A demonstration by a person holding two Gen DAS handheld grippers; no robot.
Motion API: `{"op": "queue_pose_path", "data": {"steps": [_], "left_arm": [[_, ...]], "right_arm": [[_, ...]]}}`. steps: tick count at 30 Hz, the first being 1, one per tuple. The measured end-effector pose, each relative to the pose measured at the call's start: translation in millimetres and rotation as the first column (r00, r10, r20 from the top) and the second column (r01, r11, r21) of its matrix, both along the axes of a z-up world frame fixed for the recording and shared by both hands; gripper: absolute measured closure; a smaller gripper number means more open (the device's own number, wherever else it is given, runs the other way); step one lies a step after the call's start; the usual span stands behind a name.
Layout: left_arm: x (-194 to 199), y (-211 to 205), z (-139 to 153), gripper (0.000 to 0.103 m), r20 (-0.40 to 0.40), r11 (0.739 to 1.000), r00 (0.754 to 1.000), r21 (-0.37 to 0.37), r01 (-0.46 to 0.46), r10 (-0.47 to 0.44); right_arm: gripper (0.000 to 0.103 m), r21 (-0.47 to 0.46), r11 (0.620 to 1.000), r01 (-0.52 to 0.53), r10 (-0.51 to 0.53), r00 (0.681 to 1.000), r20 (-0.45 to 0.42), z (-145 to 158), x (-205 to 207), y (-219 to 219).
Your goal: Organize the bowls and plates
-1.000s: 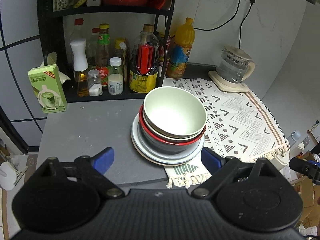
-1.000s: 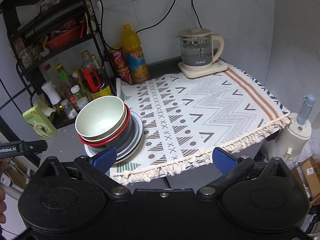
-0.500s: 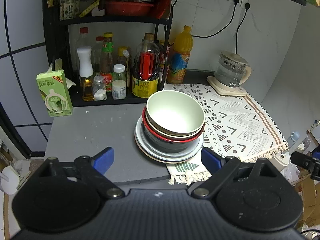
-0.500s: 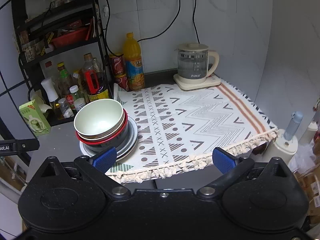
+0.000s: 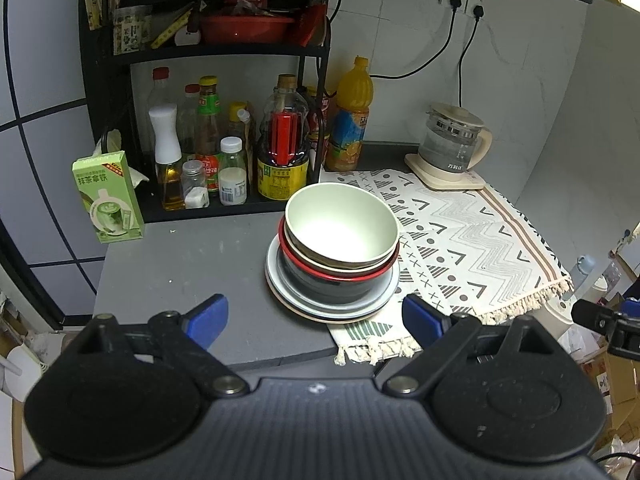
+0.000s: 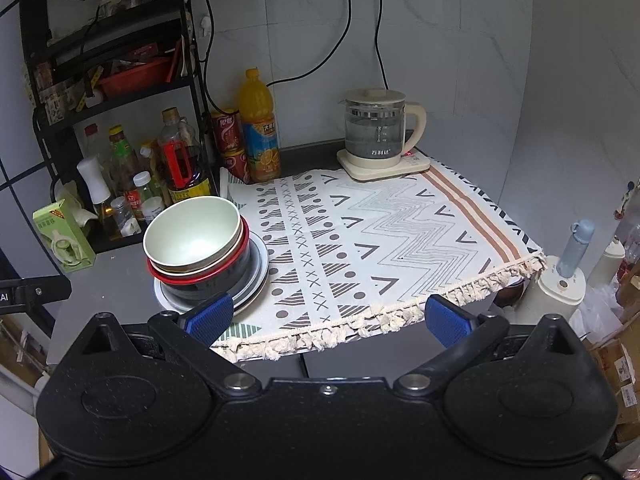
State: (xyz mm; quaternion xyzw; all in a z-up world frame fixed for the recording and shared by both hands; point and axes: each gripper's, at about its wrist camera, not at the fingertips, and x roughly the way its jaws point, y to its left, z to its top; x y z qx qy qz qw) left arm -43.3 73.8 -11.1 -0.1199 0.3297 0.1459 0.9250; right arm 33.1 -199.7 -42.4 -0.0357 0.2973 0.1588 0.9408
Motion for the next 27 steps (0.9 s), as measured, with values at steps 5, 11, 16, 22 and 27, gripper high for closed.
{"op": "queue_pose_path", "data": {"steps": [5, 11, 16, 22, 27], "left_arm": [[0.9, -1.6, -1.3, 0.010, -0.003, 1.000, 1.000, 0.001, 0.004, -0.004], [7.4, -3.6, -3.9, 0.010, -0.005, 0.999, 1.000, -0.020, 0.024, -0.025], [11.8, -6.6, -2.5, 0.010, 0.000, 0.999, 0.999, -0.023, 0.035, -0.035], [15.3, -10.6, -3.3, 0.010, -0.004, 0.999, 0.999, -0.022, 0.038, -0.038], [16.4, -12.8, -3.1, 0.010, -0.007, 0.999, 0.999, -0.016, 0.041, -0.041]], "right_arm": [[0.000, 0.010, 1.000, 0.010, -0.010, 1.000, -0.003, -1.1, 0.5, -2.3], [0.000, -0.011, 1.000, 0.028, -0.028, 1.000, 0.007, -0.9, 2.6, -3.1], [0.000, -0.014, 0.999, 0.041, -0.041, 0.999, 0.013, -0.7, 2.0, -6.1], [0.000, -0.016, 0.999, 0.044, -0.044, 0.999, 0.014, -0.1, 3.1, -7.9], [0.000, -0.017, 0.999, 0.037, -0.037, 0.999, 0.014, 0.0, 3.0, -8.9]]}}
